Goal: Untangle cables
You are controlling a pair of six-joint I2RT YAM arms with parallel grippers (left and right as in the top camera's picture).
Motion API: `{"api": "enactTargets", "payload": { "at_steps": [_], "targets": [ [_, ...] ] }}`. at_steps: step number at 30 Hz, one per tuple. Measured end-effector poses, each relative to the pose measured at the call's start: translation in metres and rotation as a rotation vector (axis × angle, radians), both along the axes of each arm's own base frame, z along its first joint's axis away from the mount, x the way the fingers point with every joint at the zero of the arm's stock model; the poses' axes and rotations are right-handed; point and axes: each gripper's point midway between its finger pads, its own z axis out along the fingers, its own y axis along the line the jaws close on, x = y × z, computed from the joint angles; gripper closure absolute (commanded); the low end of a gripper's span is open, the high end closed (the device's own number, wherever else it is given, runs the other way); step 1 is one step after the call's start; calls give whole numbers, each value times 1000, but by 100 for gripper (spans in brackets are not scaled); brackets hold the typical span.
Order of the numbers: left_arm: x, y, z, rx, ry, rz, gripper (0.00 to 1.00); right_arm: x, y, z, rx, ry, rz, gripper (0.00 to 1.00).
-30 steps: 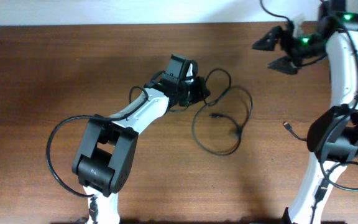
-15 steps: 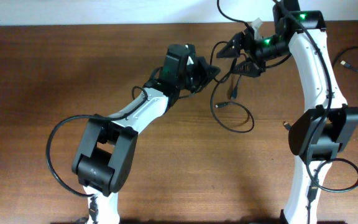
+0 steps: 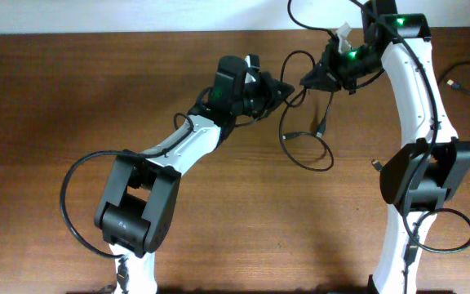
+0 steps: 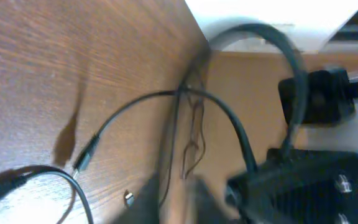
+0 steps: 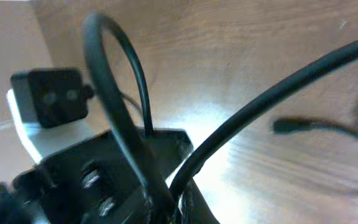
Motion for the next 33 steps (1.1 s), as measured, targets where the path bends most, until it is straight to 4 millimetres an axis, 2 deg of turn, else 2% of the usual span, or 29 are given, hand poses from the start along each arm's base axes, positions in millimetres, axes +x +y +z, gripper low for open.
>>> {"api": "enactTargets", "payload": {
  "at_steps": [4, 7, 10, 12, 13, 16, 17, 19, 20, 21, 22, 23, 25, 28, 33],
  "targets": [
    [-10, -5, 5, -10, -45, -94, 1, 13, -11, -5, -58, -42, -33, 96],
    [-17, -4, 1, 7, -52, -141, 1, 21, -26, -8, -100, -57, -74, 96],
    [-19, 9, -4, 60, -58, -152, 1, 34, -61, -11, -142, -70, -164, 96],
    [-21, 22, 5, 117, -96, -148, 1, 44, -93, -9, -157, -86, -243, 96],
    [-25, 30, 16, 153, -129, -148, 1, 50, -113, -5, -164, -102, -293, 96],
    [-46, 45, 41, 250, -196, -185, 1, 66, -159, 27, -186, -197, -406, 96],
    [-53, 49, 43, 276, -203, -199, 1, 71, -171, 41, -198, -238, -438, 96],
    [-64, 58, 37, 349, -199, -227, 1, 78, -198, 76, -231, -336, -504, 96],
    [-67, 61, 31, 380, -193, -234, 1, 81, -213, 100, -252, -406, -542, 96],
    [-69, 64, 27, 404, -189, -242, 1, 82, -216, 106, -254, -420, -556, 96],
    [-71, 67, 22, 429, -188, -254, 1, 83, -231, 133, -283, -500, -599, 96],
    [-72, 68, 20, 446, -193, -262, 1, 84, -239, 149, -304, -551, -627, 96],
    [-75, 72, 15, 474, -193, -273, 1, 88, -246, 167, -326, -613, -657, 96],
    [-77, 76, 10, 509, -198, -290, 1, 90, -252, 179, -352, -653, -691, 96],
    [-77, 80, 6, 544, -204, -293, 1, 89, -253, 168, -369, -618, -699, 94]
  ]
}}
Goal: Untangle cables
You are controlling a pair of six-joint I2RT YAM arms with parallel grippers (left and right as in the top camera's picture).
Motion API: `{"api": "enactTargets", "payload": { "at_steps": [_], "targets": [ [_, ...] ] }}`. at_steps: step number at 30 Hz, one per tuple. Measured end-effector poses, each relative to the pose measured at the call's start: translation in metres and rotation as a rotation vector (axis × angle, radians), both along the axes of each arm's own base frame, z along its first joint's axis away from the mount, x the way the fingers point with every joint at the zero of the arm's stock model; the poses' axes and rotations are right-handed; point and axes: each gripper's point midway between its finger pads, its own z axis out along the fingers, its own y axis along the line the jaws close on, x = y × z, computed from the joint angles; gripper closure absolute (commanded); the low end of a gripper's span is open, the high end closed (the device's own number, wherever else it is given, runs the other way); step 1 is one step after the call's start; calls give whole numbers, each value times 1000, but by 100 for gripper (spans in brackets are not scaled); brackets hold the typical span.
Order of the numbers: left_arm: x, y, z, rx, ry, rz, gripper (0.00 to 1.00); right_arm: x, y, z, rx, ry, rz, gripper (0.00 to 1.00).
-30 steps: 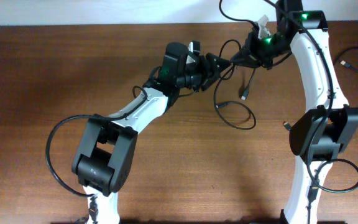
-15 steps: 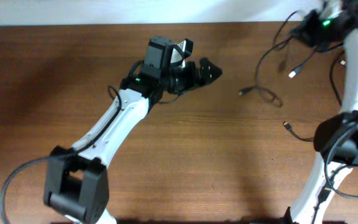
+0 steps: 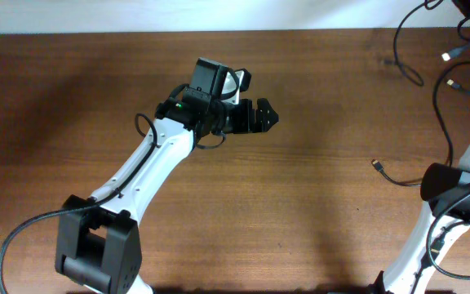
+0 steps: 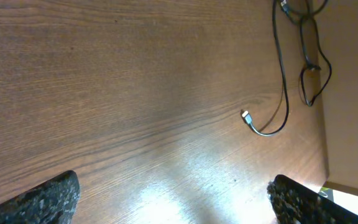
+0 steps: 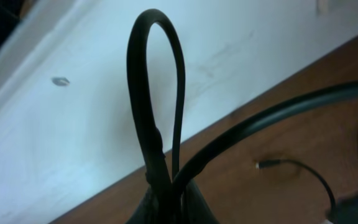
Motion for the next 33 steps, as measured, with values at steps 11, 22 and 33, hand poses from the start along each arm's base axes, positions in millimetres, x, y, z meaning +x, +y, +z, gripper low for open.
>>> {"api": "enactTargets", "payload": {
  "at_steps": [11, 22, 33],
  "targets": [
    [-4, 11, -11, 66, 28, 23, 1, -4, 24, -108, 52, 276, 52, 1],
    [-5, 12, -13, 73, 36, 25, 1, -34, 18, -130, 34, 415, 77, 1],
    [-6, 12, -13, 73, 37, 25, 1, -96, 24, -157, 35, 685, 130, 1]
  ]
}}
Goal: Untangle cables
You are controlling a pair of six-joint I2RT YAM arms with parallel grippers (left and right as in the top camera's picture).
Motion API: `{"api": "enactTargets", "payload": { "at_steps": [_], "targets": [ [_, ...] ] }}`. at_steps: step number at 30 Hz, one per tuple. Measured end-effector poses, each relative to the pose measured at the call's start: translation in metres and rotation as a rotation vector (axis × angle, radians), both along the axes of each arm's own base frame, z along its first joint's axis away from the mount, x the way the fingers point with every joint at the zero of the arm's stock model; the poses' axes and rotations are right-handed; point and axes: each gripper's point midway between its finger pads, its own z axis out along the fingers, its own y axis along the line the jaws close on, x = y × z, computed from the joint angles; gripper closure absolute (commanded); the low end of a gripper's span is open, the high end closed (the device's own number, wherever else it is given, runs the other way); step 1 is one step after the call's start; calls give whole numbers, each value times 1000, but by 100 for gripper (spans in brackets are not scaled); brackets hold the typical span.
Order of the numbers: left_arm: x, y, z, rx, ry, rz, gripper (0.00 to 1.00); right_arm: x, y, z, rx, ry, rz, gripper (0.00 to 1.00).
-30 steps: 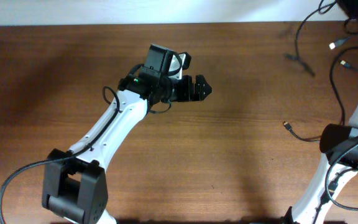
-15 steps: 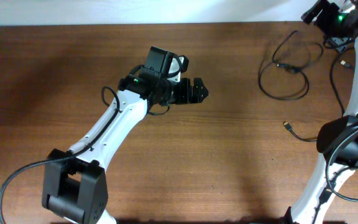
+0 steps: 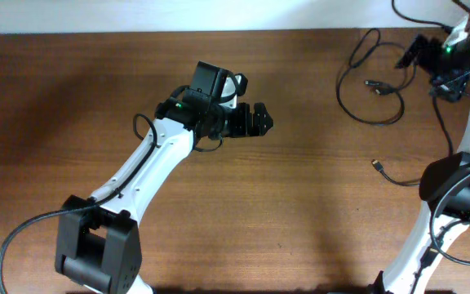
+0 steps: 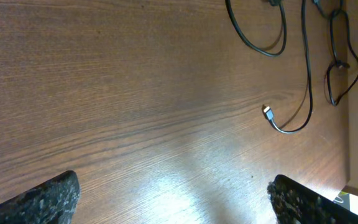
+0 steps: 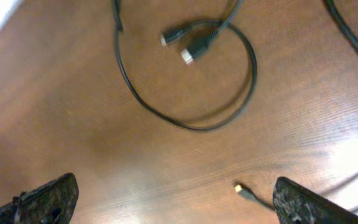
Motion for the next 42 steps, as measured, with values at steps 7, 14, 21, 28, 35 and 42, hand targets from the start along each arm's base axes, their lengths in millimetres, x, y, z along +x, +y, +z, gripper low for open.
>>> {"api": "enactTargets", "payload": {
  "at_steps": [7, 14, 21, 28, 35, 42],
  "targets": [
    [0, 0, 0, 0, 0, 0, 1, -13, 23, -5, -23, 76, 71, 1],
    [0, 0, 0, 0, 0, 0, 1, -13, 23, -5, -29, 76, 75, 1],
    [0, 0, 0, 0, 0, 0, 1, -14, 22, -5, -31, 76, 75, 2],
    [-4, 7, -7, 39, 22, 13, 1, -14, 22, -5, -32, 76, 78, 1],
    [-16, 33, -22, 236, 35, 56, 1, -14, 22, -5, -33, 76, 81, 1],
    [-21, 37, 52, 288, -353, 25, 1, -14, 22, -5, -33, 75, 81, 1]
  ]
}}
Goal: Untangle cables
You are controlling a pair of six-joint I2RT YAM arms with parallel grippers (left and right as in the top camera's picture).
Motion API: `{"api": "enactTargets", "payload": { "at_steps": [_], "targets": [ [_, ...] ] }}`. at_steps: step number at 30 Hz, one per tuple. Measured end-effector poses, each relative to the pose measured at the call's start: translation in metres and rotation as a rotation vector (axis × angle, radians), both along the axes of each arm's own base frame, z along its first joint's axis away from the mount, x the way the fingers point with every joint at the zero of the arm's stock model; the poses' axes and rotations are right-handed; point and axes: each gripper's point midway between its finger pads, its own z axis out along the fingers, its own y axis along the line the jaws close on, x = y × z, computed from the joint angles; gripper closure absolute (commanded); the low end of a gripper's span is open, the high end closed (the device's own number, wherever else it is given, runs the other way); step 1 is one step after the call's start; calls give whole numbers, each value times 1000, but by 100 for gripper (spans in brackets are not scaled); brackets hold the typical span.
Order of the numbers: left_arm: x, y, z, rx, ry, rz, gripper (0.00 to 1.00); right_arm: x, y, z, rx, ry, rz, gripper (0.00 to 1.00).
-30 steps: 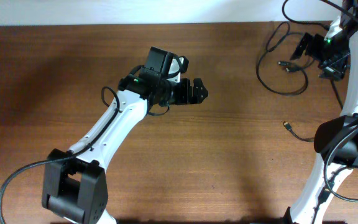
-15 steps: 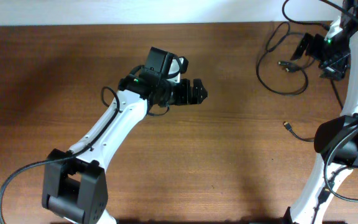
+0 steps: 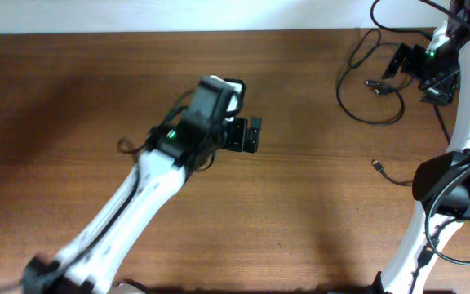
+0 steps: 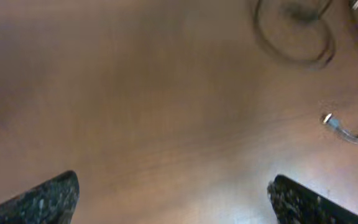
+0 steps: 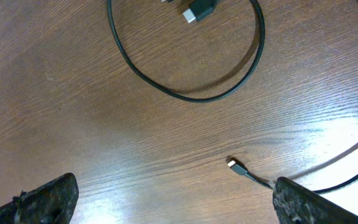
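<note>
A black cable lies in a loose loop [image 3: 368,90] at the far right of the table, its two plugs [image 3: 374,84] inside the loop. The right wrist view shows the same loop [image 5: 185,96] and one plug [image 5: 197,11]. A second thin cable ends in a small silver plug [image 3: 376,166], which also shows below the right wrist [image 5: 233,164] and, blurred, in the left wrist view [image 4: 328,118]. My right gripper [image 3: 412,76] hangs open over the loop's right side, holding nothing [image 5: 176,205]. My left gripper [image 3: 250,135] is open and empty over mid-table [image 4: 173,199].
More black cable runs along the table's right edge [image 3: 443,122] beside the right arm's base [image 3: 451,192]. The white wall borders the table's far edge [image 3: 178,31]. Bare brown wood [image 3: 317,212] lies between the two arms.
My left arm has pulled back, its gripper now slightly lower and left, and its wrist view is blurred. My right gripper has shifted a little left over the loop. Both stay open.
First both grippers were close together at mid-table among tangled cables, the right one shut on a cable. Then the right gripper held the cable at the far right corner while the left stood open. Later the cable lay looped at far right, both grippers open, as now.
</note>
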Motion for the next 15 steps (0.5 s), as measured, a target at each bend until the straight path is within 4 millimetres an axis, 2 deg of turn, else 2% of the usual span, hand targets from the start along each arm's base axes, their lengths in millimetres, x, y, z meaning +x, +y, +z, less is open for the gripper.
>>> {"api": "enactTargets", "payload": {
  "at_steps": [3, 6, 9, 12, 15],
  "targets": [
    [-6, 11, 39, -64, -222, 3, 1, 0, 0, 0, -1, 0, 0, 1],
    [-17, 23, 63, -146, -422, 16, 1, 0, 0, 0, 0, 2, 0, 1],
    [-31, 51, 86, -223, -624, 65, 1, -1, 0, 0, 0, 2, 0, 1],
    [-45, 84, 98, -262, -773, 138, 1, -1, 0, 0, 1, 3, 0, 1],
    [-62, 114, 91, -265, -857, 208, 1, -1, 0, 0, 0, 2, 0, 1]
  ]
}}
